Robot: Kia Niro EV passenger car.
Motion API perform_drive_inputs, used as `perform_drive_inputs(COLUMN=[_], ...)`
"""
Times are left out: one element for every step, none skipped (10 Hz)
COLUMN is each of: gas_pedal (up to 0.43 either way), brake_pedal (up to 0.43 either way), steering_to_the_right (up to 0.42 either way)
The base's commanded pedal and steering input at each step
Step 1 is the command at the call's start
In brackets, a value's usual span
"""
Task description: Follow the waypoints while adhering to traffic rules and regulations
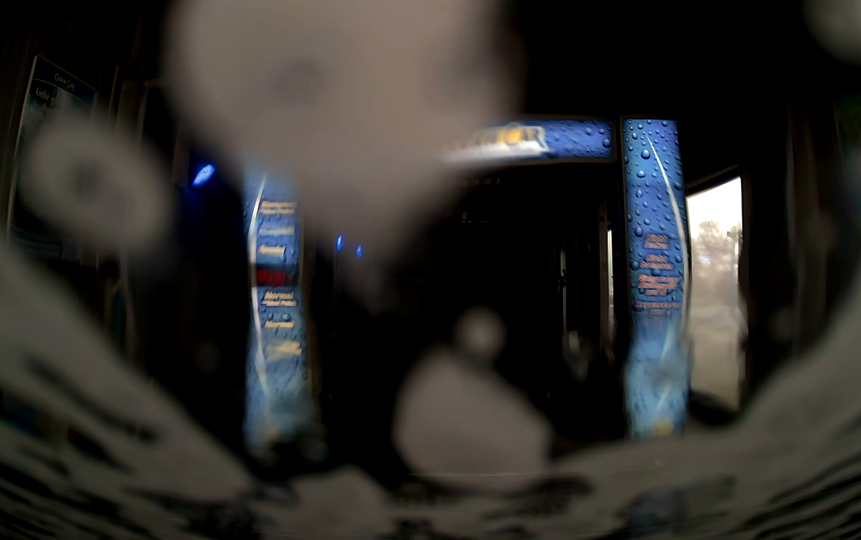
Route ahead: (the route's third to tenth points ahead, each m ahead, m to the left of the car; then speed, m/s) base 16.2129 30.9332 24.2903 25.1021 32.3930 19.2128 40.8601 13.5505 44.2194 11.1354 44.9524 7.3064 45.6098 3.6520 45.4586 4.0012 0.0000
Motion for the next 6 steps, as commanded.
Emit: perform_drive_inputs(gas_pedal=[0.000,0.000,0.000,0.000,0.000,0.000], brake_pedal=[0.000,0.000,0.000,0.000,0.000,0.000], steering_to_the_right=[-0.015,-0.014,-0.014,-0.014,-0.014,-0.015])
